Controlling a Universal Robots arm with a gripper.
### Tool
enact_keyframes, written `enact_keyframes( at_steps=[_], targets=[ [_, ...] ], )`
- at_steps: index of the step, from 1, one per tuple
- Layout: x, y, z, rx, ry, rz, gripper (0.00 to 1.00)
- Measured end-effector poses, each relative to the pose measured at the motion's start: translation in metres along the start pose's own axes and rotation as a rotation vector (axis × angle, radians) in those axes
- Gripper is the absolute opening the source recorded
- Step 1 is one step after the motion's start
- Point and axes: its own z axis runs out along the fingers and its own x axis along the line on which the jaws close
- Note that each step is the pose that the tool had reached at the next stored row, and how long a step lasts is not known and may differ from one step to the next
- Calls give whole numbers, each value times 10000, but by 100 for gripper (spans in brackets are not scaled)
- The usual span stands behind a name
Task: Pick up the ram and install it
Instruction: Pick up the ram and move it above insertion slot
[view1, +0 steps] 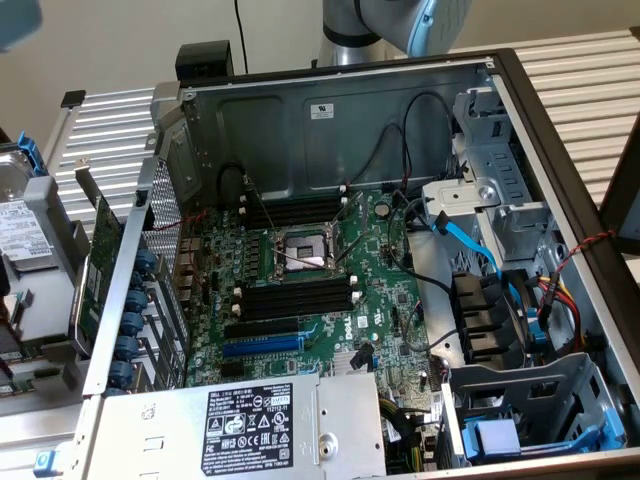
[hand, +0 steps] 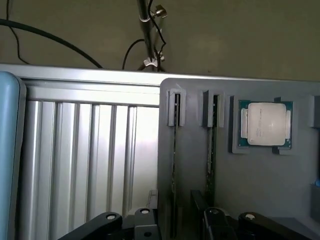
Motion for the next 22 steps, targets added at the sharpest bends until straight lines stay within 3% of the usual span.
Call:
enact_keyframes(
  at_steps=[3, 22],
  targets=[
    [5, -1, 45, -15, -46, -1, 39],
    [19, -1, 240, -342, -325, 3, 39]
  ],
)
